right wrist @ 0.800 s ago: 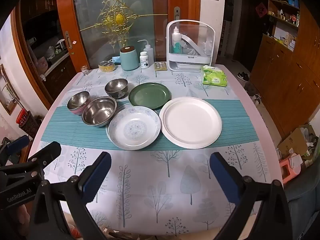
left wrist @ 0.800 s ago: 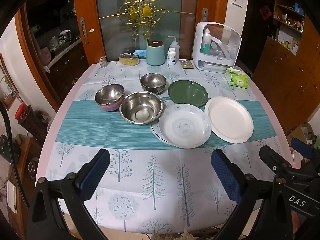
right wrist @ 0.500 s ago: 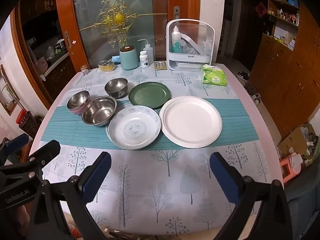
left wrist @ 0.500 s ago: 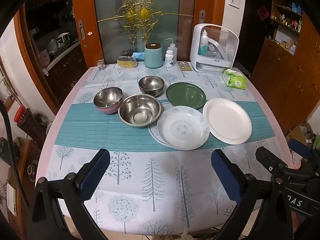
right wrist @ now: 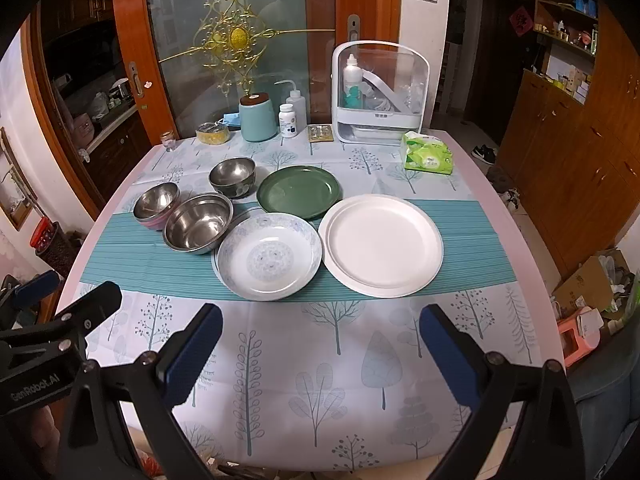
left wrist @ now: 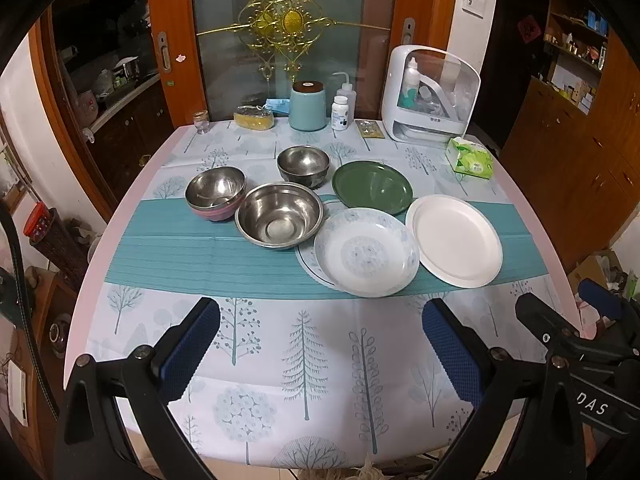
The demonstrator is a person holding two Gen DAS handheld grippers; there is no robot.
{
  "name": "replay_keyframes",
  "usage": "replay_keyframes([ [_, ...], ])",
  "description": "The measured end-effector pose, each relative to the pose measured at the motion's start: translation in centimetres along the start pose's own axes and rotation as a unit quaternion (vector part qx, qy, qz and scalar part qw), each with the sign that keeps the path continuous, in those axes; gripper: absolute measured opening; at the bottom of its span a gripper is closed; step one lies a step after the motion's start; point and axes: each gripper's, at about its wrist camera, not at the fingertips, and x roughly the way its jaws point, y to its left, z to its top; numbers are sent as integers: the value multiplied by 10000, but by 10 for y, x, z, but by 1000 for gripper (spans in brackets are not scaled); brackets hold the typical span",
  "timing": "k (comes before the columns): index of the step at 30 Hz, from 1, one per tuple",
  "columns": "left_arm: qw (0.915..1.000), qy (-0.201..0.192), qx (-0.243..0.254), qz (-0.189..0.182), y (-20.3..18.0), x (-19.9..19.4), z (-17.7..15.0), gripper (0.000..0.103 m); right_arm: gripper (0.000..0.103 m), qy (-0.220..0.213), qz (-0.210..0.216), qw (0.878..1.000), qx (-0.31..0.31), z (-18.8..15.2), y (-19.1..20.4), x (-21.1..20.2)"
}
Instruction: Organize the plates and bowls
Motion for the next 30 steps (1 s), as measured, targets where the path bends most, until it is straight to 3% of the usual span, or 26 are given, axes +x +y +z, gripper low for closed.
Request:
replay_keyframes([
  [30, 10000, 9, -10, 18, 4, -2, -7, 101, 100, -110, -166, 9998, 93, -7, 1, -14],
])
